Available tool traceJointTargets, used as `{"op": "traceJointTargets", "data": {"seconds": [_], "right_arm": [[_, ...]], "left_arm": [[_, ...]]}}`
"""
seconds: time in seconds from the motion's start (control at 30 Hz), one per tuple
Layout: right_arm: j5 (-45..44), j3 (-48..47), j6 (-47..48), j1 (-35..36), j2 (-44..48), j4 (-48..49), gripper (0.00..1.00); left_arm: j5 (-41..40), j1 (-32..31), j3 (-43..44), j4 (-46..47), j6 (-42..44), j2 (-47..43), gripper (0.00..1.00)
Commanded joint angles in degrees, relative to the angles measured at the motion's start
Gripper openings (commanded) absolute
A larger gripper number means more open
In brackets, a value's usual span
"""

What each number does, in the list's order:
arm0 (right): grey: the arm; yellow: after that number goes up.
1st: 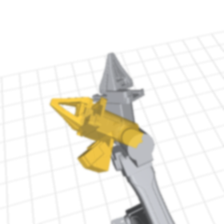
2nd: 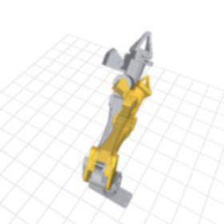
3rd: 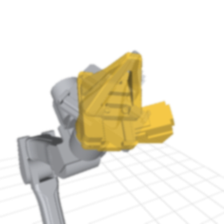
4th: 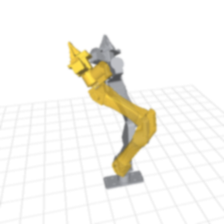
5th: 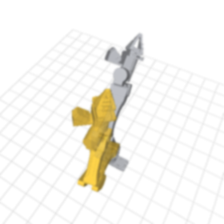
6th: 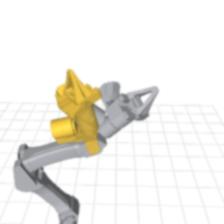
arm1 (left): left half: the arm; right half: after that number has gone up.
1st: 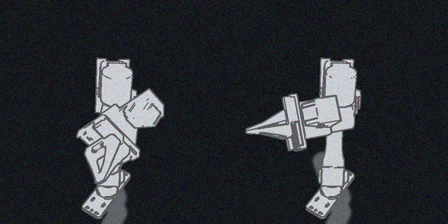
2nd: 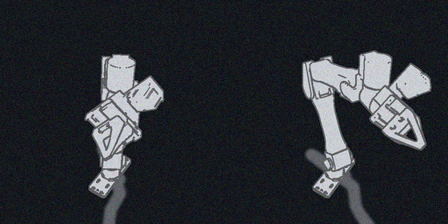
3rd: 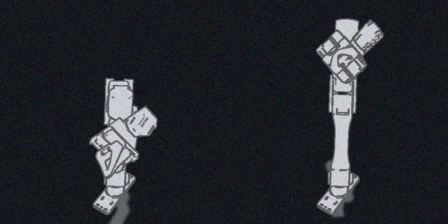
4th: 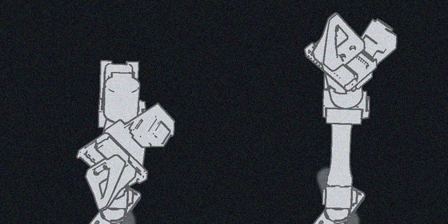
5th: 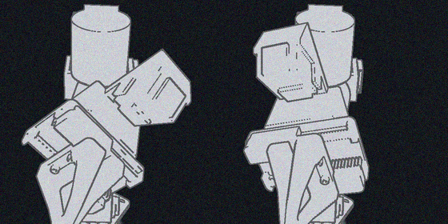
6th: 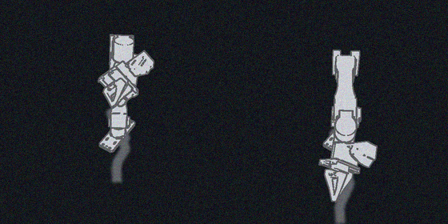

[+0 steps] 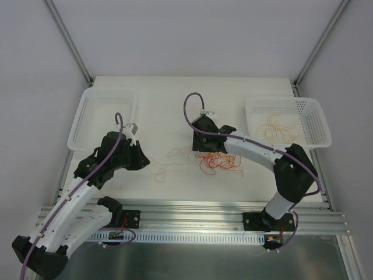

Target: Untangle the cables

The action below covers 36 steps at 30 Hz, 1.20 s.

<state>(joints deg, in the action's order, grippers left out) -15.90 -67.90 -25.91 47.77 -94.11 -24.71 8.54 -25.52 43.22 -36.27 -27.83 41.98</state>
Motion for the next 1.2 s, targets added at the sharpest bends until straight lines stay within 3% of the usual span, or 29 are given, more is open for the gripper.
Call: {"op": "traceJointTargets", "data": {"seconds": [0.0, 0.17, 0.27, 0.3, 0.4, 0.6, 0.73, 0.87, 0.97, 1.17], "right_arm": [[-4.6, -3.5, -2.7, 0.2, -2.5, -0.3, 0.51], [-6.4, -3.7, -1.6, 0.3, -4.6, 0.0, 0.42], [-6.9, -2.9, -0.4, 0.0, -4.7, -0.3, 0.24], [-7.1, -2.6, 0.4, -0.2, -4.0, -0.3, 0.12], [-7.9, -0.1, 1.6, -1.1, -2.0, -1.0, 0.01], [-10.0, 6.8, 6.4, -7.5, 7.9, -2.7, 0.01], [-9.2, 10.8, 8.9, -15.5, 15.3, -4.0, 0.01], [-7.7, 12.3, 11.7, -19.7, 22.1, -5.4, 0.0], [-4.9, 12.1, 13.3, -20.4, 24.0, -5.7, 0.01], [-4.1, 12.9, 11.7, -23.5, 27.0, -7.6, 0.01]], "left_arm": [[0.9, -0.2, -0.7, 0.9, -0.8, -1.2, 0.0], [0.3, -0.2, -1.1, 0.9, -0.6, -1.7, 0.0], [-1.4, -0.2, -0.9, 0.7, -0.2, -2.1, 0.0], [-2.1, -0.2, -0.3, 0.5, -0.2, -2.2, 0.0], [-7.2, -0.2, 1.8, -1.7, -0.1, -2.1, 0.0], [-20.9, 0.7, 10.2, -9.2, 2.3, -0.8, 0.0], [-30.6, 2.2, 17.3, -12.7, 6.0, -0.3, 0.0], [-35.2, 3.1, 25.2, -14.1, 9.1, 0.5, 0.0], [-33.3, 3.1, 32.3, -14.0, 10.8, 2.4, 0.0], [-37.8, 3.1, 35.8, -14.4, 14.3, 3.7, 0.0]]}}
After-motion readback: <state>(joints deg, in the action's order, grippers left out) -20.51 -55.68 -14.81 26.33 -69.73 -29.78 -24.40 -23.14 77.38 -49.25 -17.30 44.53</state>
